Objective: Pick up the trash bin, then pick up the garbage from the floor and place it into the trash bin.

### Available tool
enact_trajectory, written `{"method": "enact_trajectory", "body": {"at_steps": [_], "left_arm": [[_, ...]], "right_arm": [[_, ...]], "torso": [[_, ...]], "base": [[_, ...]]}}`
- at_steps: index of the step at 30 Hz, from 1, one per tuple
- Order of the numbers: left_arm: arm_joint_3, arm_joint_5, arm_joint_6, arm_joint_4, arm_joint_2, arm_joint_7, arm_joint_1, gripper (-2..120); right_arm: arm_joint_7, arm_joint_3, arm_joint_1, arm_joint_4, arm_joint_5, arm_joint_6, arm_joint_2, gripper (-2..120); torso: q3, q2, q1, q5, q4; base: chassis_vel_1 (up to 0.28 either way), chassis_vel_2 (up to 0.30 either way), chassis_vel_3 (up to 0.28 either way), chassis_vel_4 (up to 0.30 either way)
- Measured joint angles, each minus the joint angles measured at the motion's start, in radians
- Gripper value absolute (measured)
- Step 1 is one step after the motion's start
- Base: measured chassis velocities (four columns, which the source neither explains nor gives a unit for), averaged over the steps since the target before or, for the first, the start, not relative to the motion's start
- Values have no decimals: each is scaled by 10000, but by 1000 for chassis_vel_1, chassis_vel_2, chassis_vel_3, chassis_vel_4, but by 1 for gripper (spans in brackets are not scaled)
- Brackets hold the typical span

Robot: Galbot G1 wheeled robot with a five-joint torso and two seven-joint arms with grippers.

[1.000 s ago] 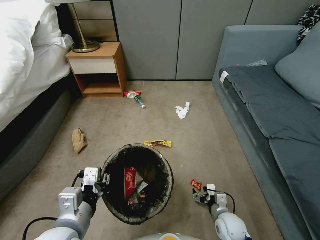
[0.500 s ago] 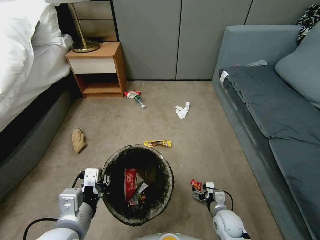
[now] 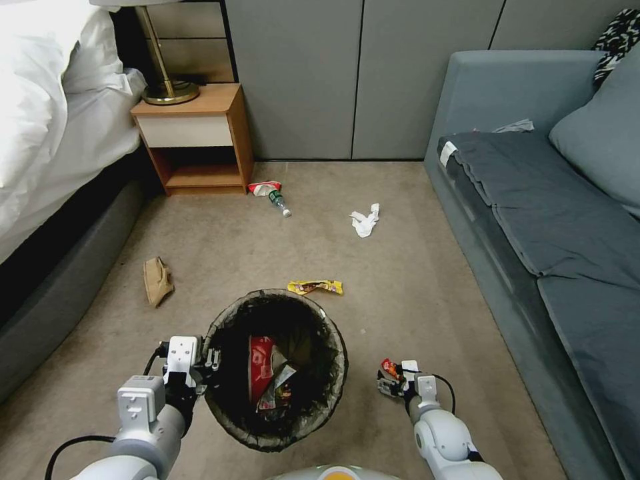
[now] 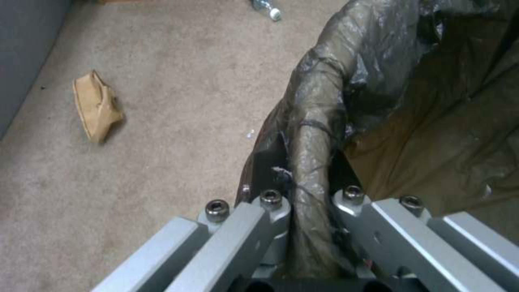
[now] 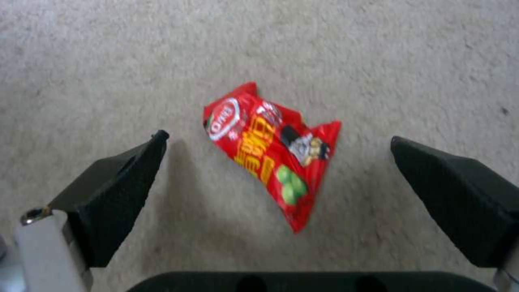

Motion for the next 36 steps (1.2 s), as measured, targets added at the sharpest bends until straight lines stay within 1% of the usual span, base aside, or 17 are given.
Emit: {"method": "enact_trajectory", "body": {"at_steps": [9, 23, 24, 25, 27, 28, 29, 30, 31, 32, 34, 35, 36], "left_arm": [[7, 27, -4, 0, -33, 8, 24, 1], [32, 109, -19, 0, -32, 67, 33, 1], [31, 113, -21, 0, -34, 68, 28, 1], [31, 113, -21, 0, -34, 68, 28, 1], [26, 115, -25, 0, -35, 70, 22, 1], [26, 115, -25, 0, -35, 70, 22, 1], [24, 115, -26, 0, -35, 70, 18, 1], [24, 115, -28, 0, -35, 71, 11, 1], [24, 115, -28, 0, -35, 71, 11, 1], [23, 115, -30, 0, -34, 72, -4, 1], [27, 115, -34, 0, -28, 74, -25, 1], [27, 115, -34, 0, -28, 74, -25, 1], [27, 115, -36, 0, -24, 76, -33, 1]], "right_arm": [[60, -151, 208, -193, -12, -1, 35, 100], [60, -91, 244, -376, 5, 83, 20, 100], [61, -91, 253, -384, 8, 111, 18, 95], [61, -91, 253, -384, 8, 111, 18, 95], [69, -96, 254, -383, 18, 155, 24, 87], [69, -96, 254, -383, 18, 155, 24, 87], [84, -95, 255, -380, 29, 178, 31, 79], [100, -96, 255, -377, 39, 191, 45, 76], [100, -96, 255, -377, 39, 191, 45, 76], [113, -95, 249, -373, 45, 212, 52, 68], [120, -94, 227, -369, 45, 242, 54, 61], [120, -94, 227, -369, 45, 242, 54, 61], [124, -90, 218, -364, 45, 252, 57, 55]], "torso": [[0, 0, 0, 0, 0], [0, 0, -1, 1, 0], [-1, 0, -2, -2, -2], [-1, 0, -2, -2, -2], [0, 0, -2, -4, -3], [0, 0, -2, -4, -3], [-1, 0, -1, -6, -4], [-1, 0, -2, -5, -4], [-1, 0, -2, -5, -4], [-1, 0, -1, -5, -4], [-1, 0, -2, -5, -3], [-1, 0, -2, -5, -3], [-1, 1, -2, 0, -2]], "base": [[0, 0, 0, 0], [0, 0, 0, 0], [0, 0, 0, 0], [0, 0, 0, 0], [0, 0, 0, 0], [0, 0, 0, 0], [0, 0, 0, 0], [0, 0, 0, 0], [0, 0, 0, 0], [0, 0, 0, 0], [0, 0, 0, 0], [0, 0, 0, 0], [0, 0, 0, 0]]}}
